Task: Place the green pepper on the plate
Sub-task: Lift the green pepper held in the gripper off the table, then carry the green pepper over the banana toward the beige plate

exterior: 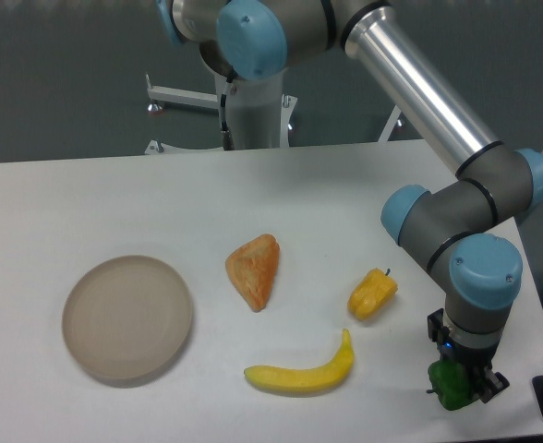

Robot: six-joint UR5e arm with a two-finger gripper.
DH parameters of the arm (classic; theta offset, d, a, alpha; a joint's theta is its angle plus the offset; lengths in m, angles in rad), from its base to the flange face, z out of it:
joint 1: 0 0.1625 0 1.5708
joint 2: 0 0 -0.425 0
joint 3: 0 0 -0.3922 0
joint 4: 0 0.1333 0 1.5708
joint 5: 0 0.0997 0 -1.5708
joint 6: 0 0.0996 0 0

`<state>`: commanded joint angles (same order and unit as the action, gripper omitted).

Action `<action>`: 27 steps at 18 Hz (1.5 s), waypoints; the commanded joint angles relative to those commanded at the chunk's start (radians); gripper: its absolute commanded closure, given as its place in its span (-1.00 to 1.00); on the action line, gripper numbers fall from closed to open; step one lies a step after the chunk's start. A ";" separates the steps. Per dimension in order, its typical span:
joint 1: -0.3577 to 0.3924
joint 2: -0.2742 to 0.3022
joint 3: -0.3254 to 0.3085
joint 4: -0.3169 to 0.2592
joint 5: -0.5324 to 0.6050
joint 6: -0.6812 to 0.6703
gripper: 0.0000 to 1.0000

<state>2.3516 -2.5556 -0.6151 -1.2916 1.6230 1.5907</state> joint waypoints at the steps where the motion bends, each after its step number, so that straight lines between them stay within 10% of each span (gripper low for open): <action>1: 0.000 0.003 -0.011 0.002 -0.002 0.000 0.23; 10: -0.032 0.034 -0.029 -0.006 -0.005 -0.046 0.23; 21: -0.122 0.304 -0.389 -0.008 -0.189 -0.507 0.24; 27: -0.274 0.370 -0.462 0.000 -0.189 -0.852 0.25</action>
<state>2.0773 -2.1859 -1.0768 -1.2916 1.4342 0.7383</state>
